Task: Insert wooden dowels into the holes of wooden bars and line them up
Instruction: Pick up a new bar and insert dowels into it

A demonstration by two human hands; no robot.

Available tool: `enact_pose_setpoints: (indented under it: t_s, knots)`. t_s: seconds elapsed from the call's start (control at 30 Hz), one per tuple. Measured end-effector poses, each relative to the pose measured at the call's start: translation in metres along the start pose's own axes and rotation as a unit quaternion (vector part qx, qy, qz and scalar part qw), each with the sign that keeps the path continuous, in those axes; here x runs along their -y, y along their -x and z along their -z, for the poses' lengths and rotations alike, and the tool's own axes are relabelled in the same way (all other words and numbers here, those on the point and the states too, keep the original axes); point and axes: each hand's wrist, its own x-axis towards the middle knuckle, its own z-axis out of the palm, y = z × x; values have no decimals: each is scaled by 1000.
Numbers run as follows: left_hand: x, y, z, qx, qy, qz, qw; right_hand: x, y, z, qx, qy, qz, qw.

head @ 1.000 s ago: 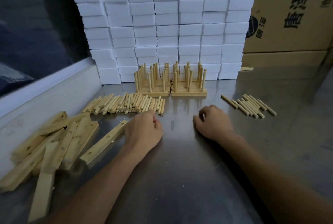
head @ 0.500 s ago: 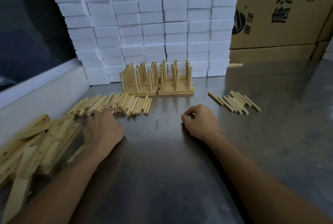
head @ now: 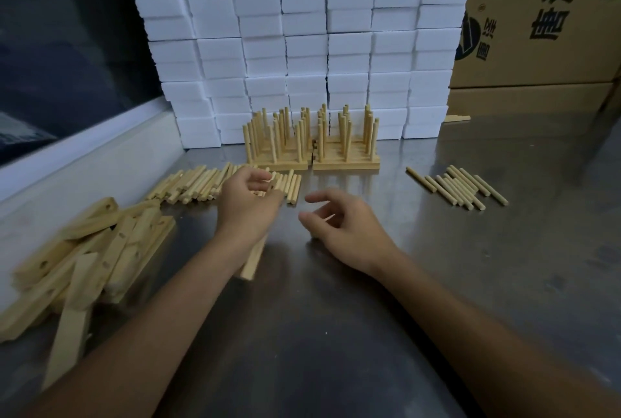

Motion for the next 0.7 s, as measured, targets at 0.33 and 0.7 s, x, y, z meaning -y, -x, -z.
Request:
enact_pose_setpoints:
  t_s: [0.33, 0.7]
  knots:
    - [2, 13, -11, 52, 199, 212, 955, 8, 6, -17, 18, -102, -18, 994]
    - [10, 4, -6, 70, 295, 210, 929, 2, 3, -13, -26, 11, -4, 1000]
